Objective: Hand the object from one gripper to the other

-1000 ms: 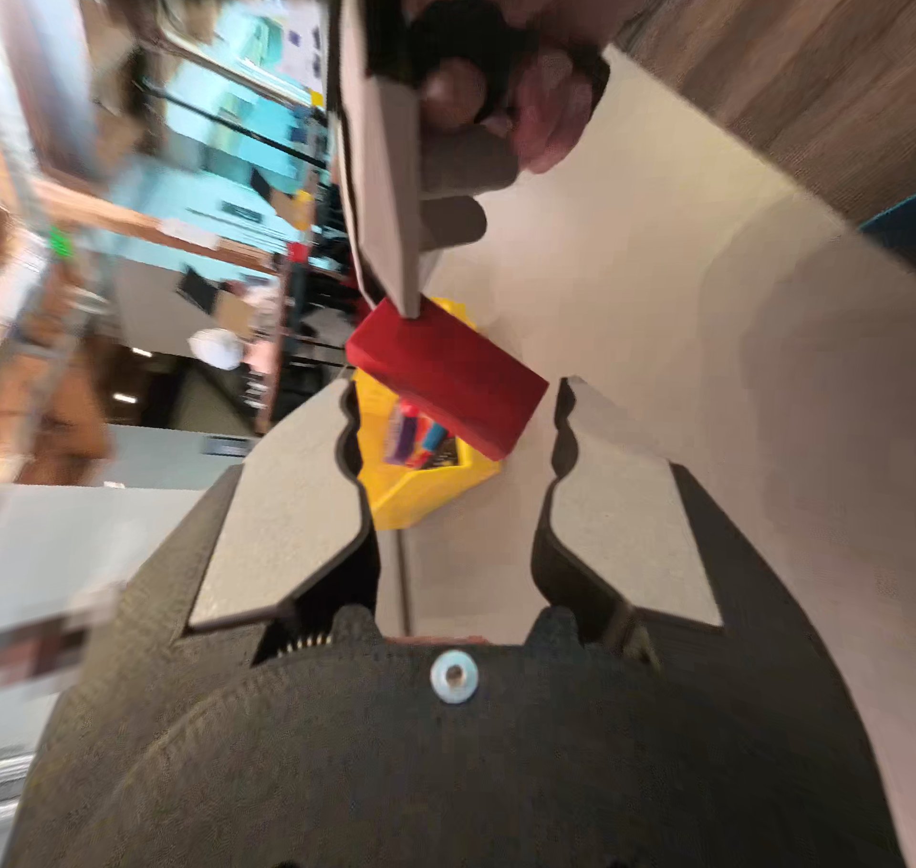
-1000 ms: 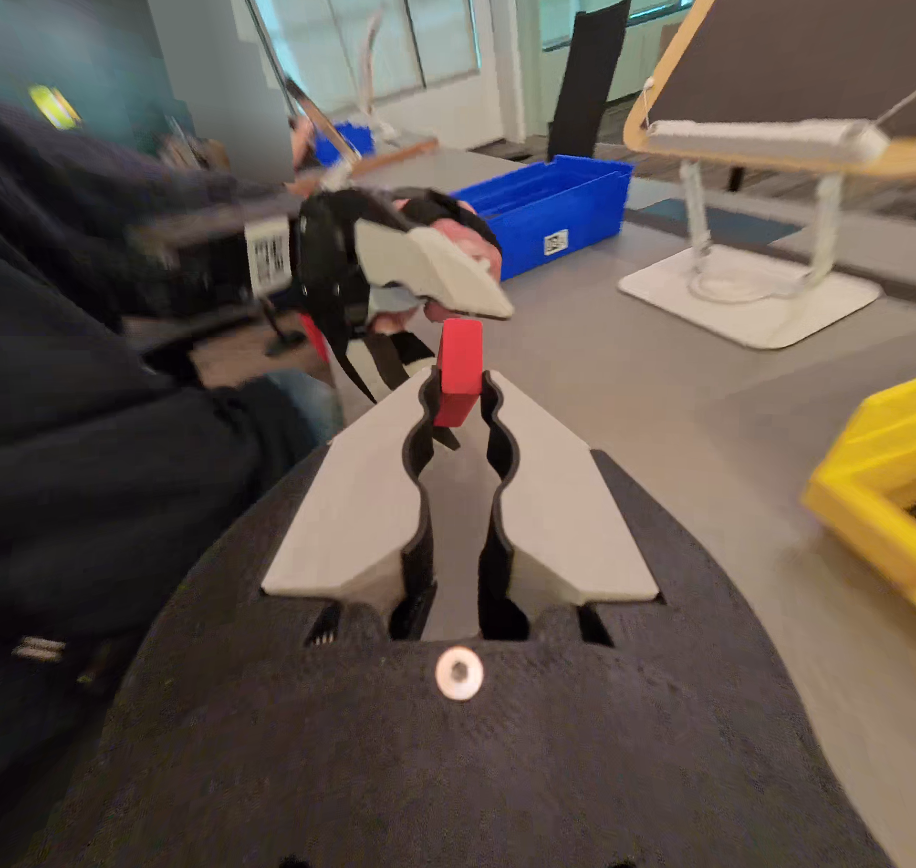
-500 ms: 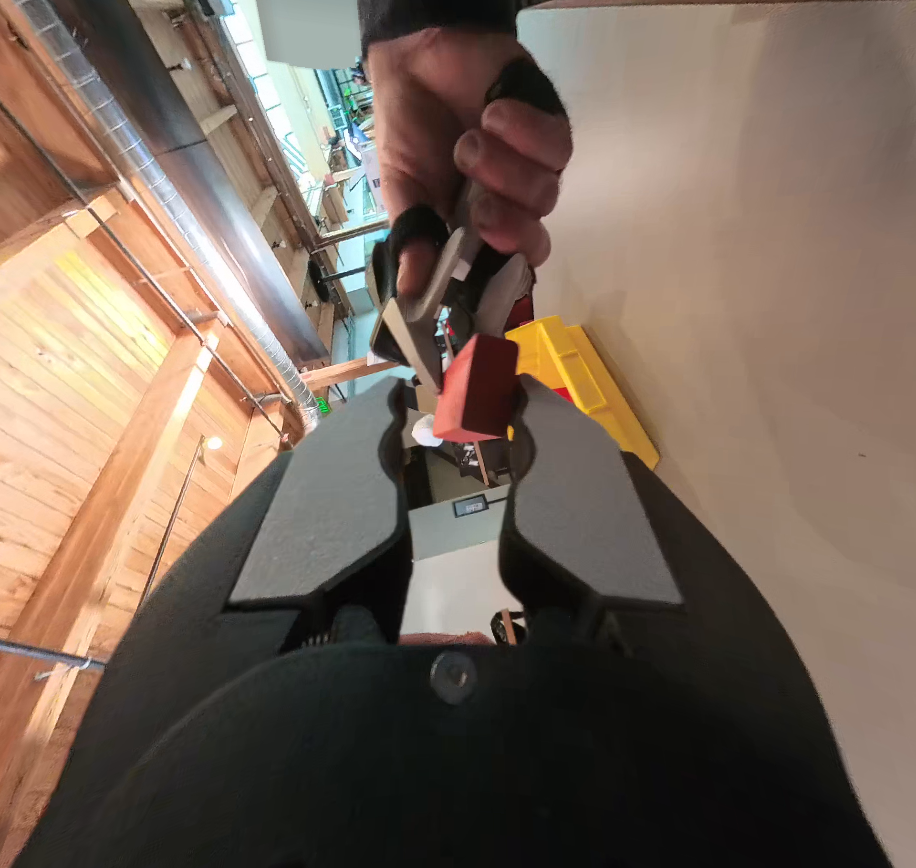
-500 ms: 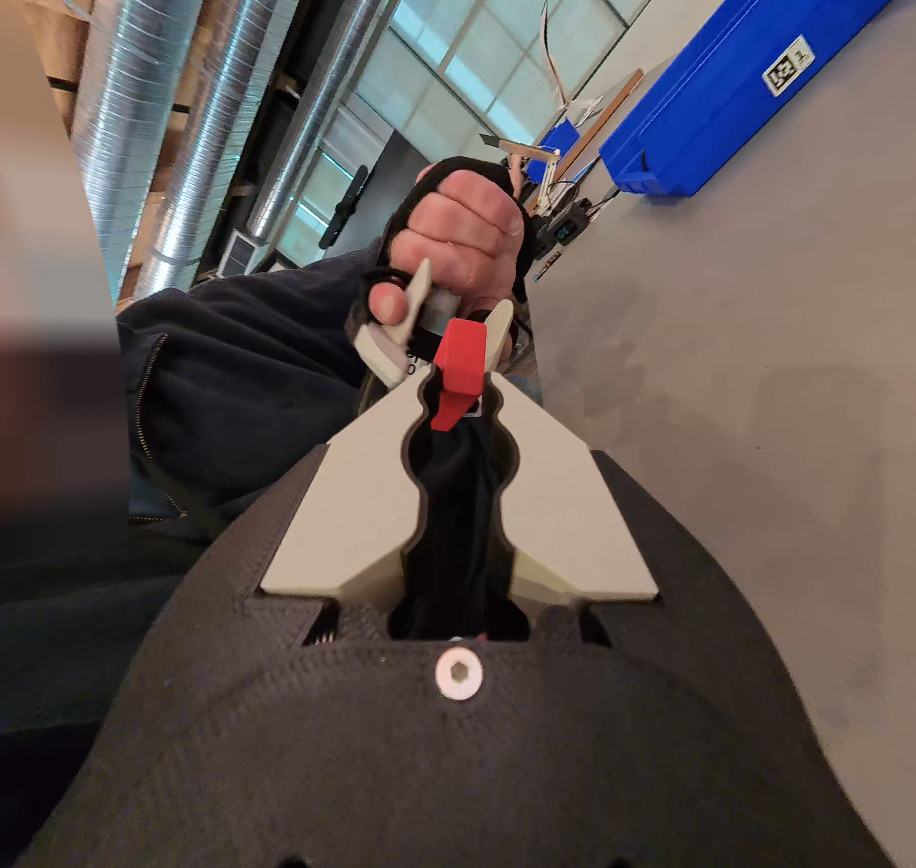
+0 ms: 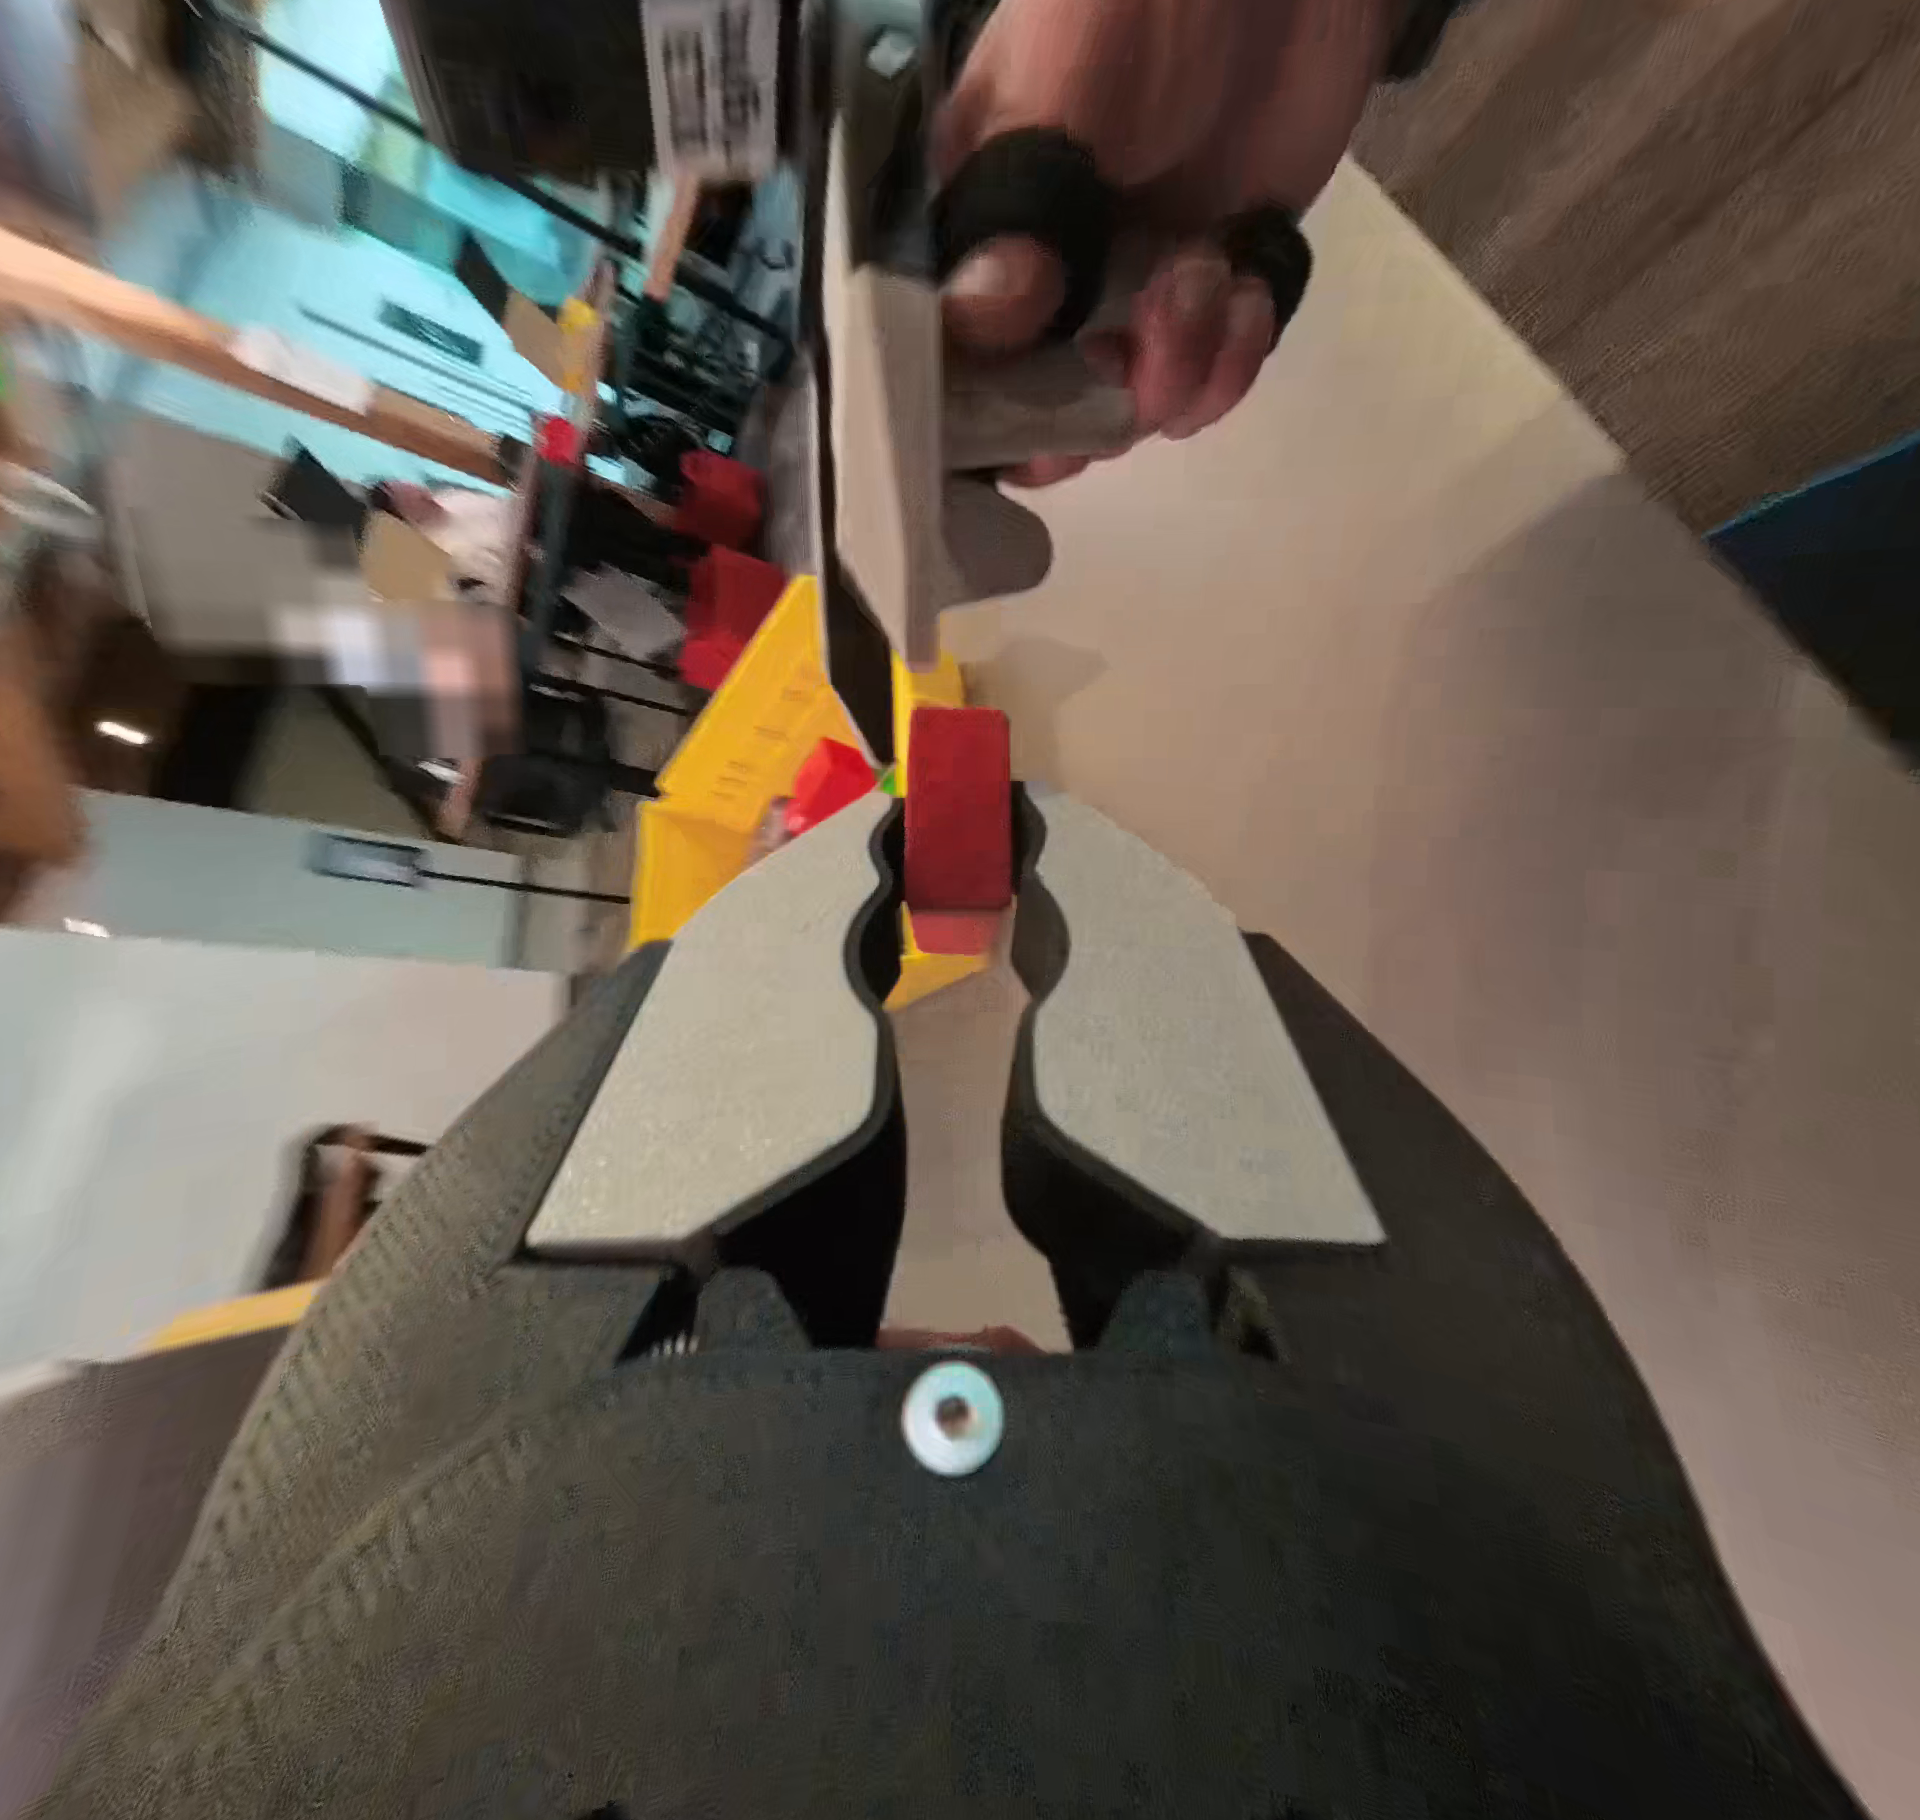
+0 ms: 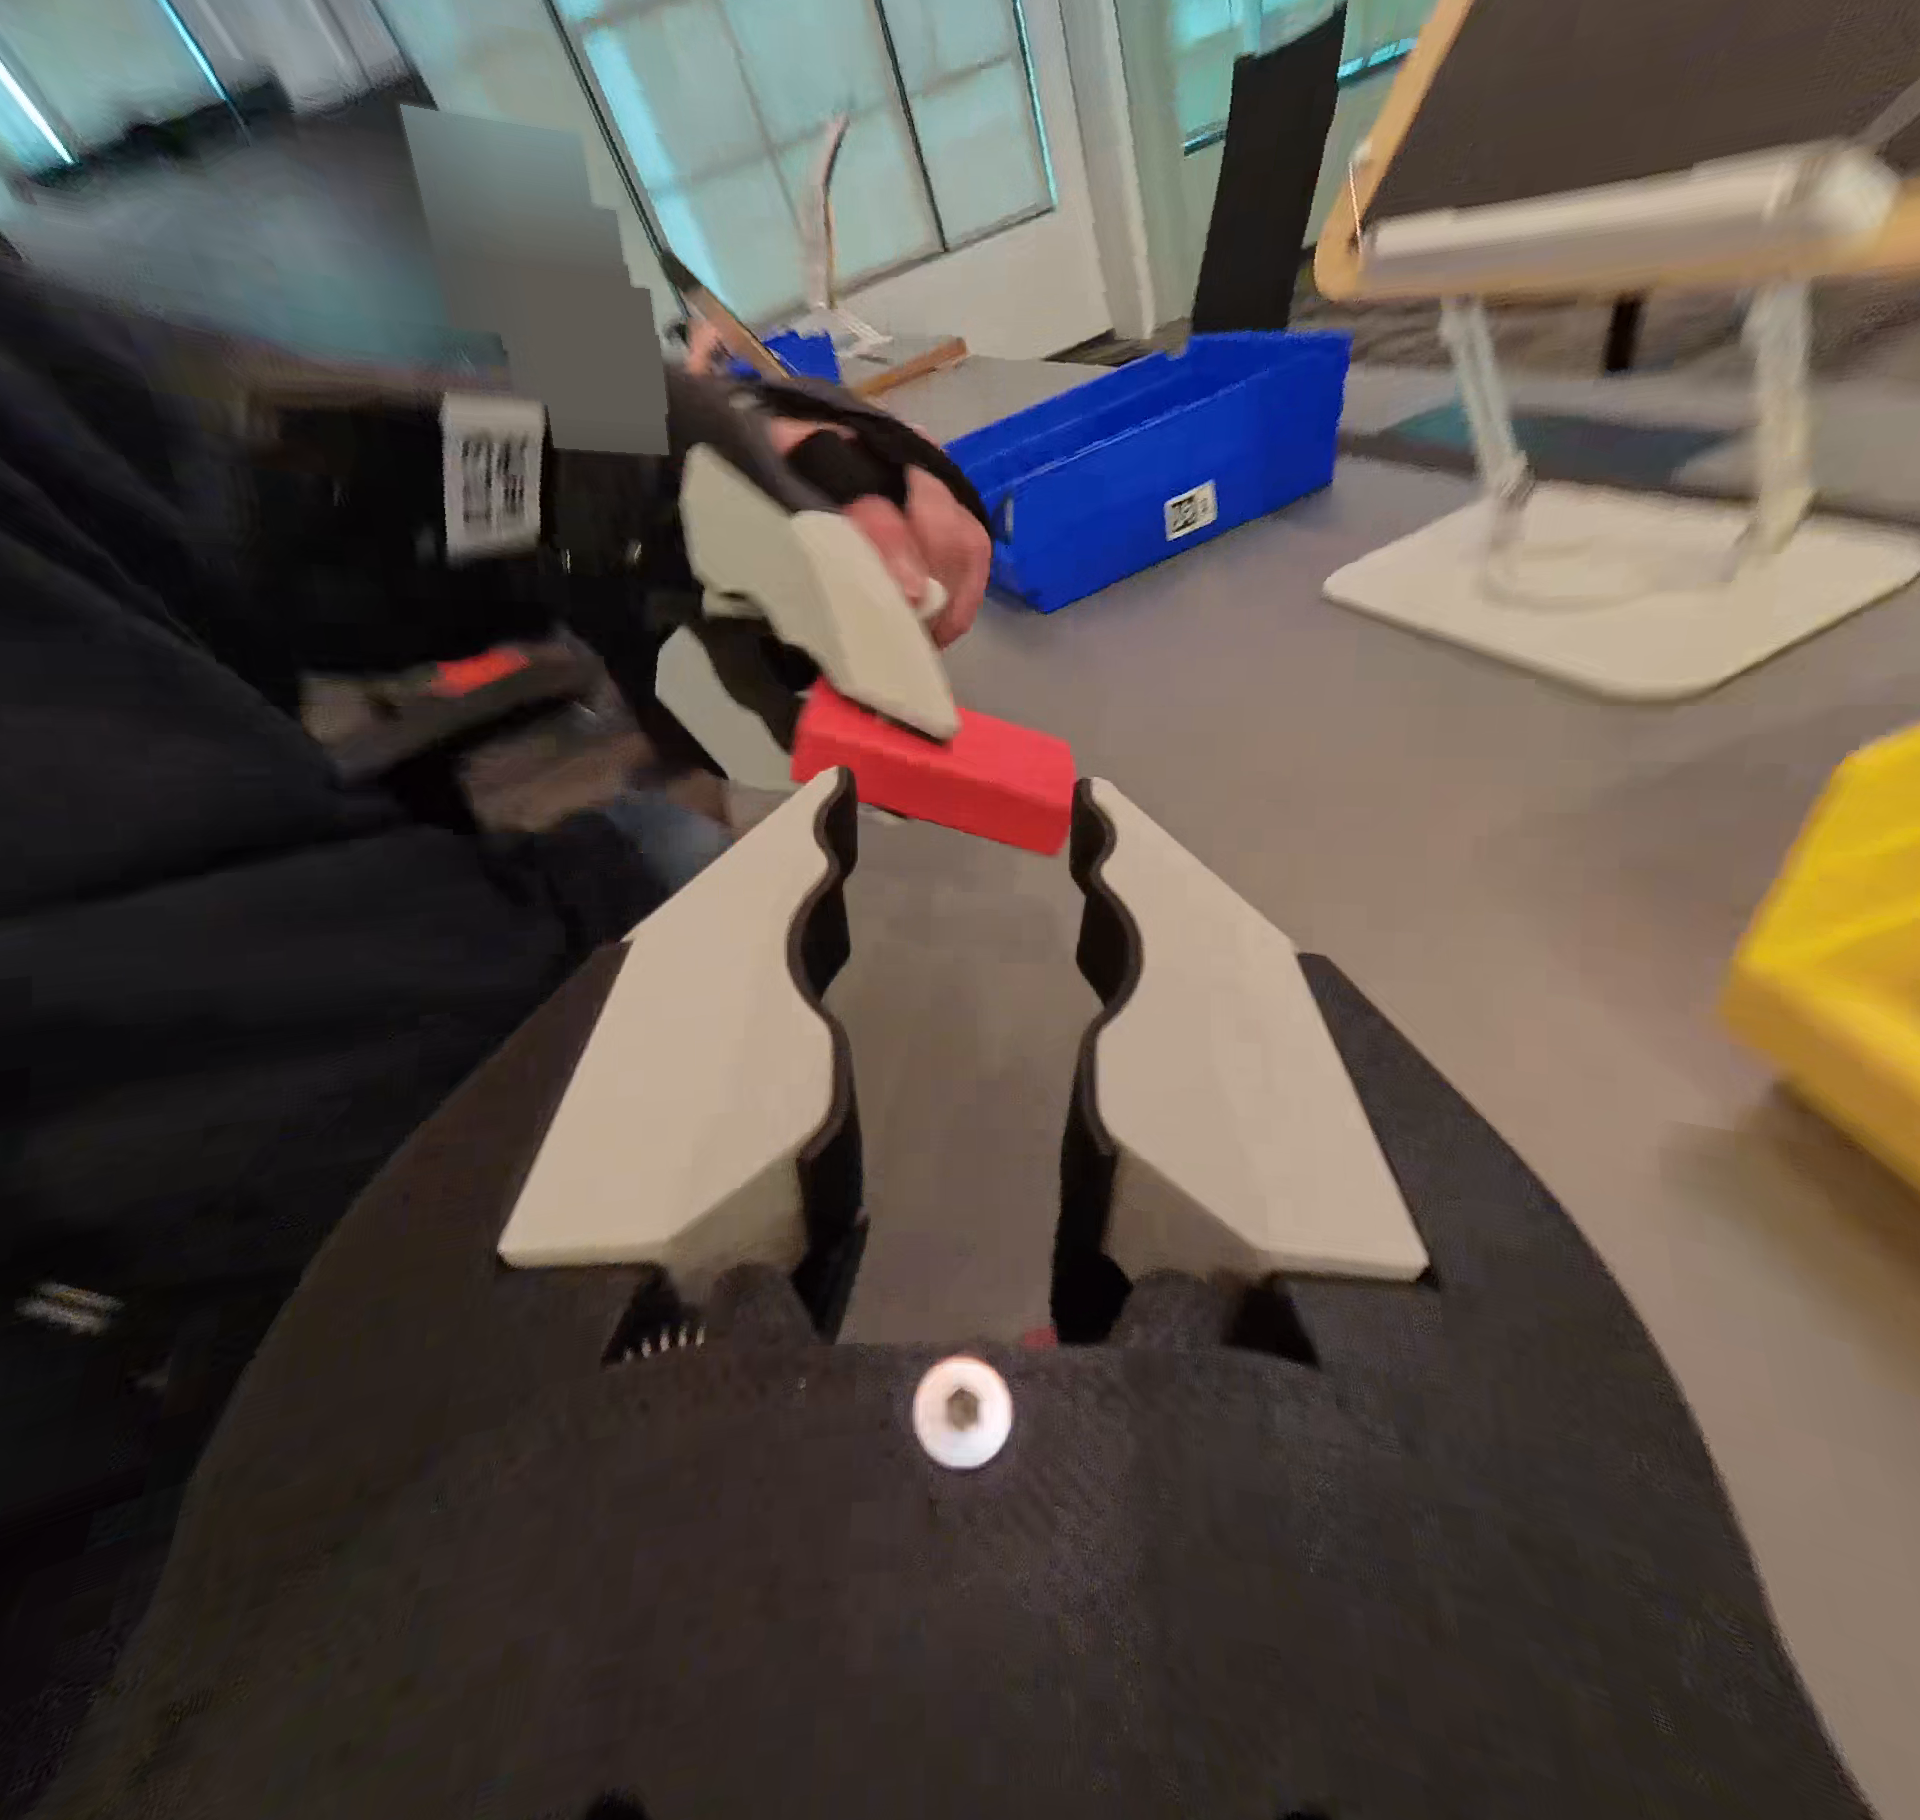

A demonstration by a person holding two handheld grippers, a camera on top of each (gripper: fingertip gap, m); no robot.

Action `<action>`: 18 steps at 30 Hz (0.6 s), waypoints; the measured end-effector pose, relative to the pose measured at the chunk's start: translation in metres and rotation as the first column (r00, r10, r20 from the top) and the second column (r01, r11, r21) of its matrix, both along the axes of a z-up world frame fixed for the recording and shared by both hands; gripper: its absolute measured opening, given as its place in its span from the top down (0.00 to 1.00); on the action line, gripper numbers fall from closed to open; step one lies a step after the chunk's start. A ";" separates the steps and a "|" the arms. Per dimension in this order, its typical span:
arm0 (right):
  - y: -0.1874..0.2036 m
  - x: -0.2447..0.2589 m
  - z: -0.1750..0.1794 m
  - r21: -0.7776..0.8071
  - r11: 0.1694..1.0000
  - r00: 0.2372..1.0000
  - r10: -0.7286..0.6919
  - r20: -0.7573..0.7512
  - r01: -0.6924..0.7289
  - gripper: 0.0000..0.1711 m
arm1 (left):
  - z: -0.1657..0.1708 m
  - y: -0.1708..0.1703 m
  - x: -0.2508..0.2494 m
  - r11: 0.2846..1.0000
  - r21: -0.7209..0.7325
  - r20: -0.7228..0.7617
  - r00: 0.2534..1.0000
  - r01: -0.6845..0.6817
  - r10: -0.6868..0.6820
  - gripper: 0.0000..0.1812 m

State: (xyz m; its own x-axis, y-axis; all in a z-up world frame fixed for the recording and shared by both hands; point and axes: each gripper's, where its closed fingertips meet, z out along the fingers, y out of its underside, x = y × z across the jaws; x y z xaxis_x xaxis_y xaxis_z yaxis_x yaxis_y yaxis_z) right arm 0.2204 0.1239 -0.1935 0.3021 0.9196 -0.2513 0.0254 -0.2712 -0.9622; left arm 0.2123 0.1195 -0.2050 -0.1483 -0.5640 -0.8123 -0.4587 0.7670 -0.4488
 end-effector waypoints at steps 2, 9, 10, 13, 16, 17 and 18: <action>-0.008 -0.006 0.006 0.177 0.984 0.993 -0.034 0.115 0.013 0.78 | -0.005 0.003 0.001 0.987 -0.158 -0.045 0.999 -0.030 0.023 0.91; -0.013 -0.021 -0.004 0.460 0.883 0.893 -0.131 0.432 -0.093 0.89 | -0.010 -0.003 0.002 0.883 -0.467 -0.125 0.992 -0.048 -0.012 0.91; -0.014 -0.022 -0.004 0.472 0.875 0.888 -0.132 0.441 -0.104 0.89 | -0.010 -0.003 0.002 0.879 -0.474 -0.132 0.991 -0.053 -0.011 0.91; -0.016 -0.025 -0.007 0.505 0.852 0.873 -0.136 0.468 -0.138 0.93 | -0.018 -0.007 -0.001 0.855 -0.515 -0.180 0.983 -0.058 -0.042 0.91; -0.014 -0.026 -0.009 0.451 0.886 0.885 -0.123 0.450 -0.106 0.93 | -0.023 -0.007 -0.003 0.845 -0.531 -0.195 0.979 -0.059 -0.054 0.91; -0.013 -0.025 -0.009 0.425 0.901 0.896 -0.114 0.429 -0.089 0.93 | -0.022 -0.006 -0.002 0.843 -0.536 -0.186 0.981 -0.058 -0.051 0.91; -0.012 -0.024 -0.008 0.403 0.913 0.909 -0.108 0.403 -0.070 0.93 | -0.022 -0.005 -0.002 0.836 -0.545 -0.178 0.983 -0.054 -0.053 0.91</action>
